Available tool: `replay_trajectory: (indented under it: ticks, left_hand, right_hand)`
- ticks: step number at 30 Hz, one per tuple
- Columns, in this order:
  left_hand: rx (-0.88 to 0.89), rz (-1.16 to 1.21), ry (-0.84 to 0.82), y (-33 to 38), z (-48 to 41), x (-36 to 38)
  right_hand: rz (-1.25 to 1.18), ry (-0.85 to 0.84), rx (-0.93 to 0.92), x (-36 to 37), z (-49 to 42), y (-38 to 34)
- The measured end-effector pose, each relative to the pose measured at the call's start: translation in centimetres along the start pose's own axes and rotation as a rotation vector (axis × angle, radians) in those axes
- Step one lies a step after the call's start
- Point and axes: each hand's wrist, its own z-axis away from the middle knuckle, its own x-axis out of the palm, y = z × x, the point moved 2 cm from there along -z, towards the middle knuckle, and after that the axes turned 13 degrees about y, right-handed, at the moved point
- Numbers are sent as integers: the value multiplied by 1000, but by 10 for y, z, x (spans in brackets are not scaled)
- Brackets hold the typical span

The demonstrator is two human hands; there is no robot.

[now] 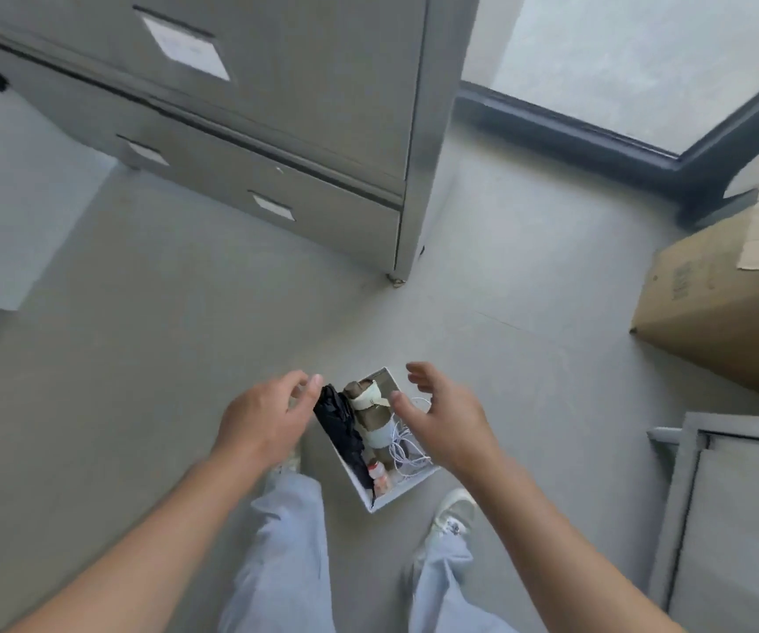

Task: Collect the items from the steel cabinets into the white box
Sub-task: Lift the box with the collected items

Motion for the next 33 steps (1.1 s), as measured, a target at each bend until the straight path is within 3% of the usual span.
replay_trajectory:
  ticks: [7, 19, 29, 33]
  left_hand:
    - [-312, 126, 10, -50, 79, 60]
    - [-645, 195, 66, -134, 98, 221]
    - [-793, 317, 77, -149, 88, 386]
    - [-832, 358, 68, -155, 78, 433]
  right_hand:
    - [139, -187, -95, 47, -5, 26]
    - [150, -349, -98, 178, -74, 132]
    - [246, -283, -173, 227, -148, 266]
    - [190, -159, -179, 242, -162, 301]
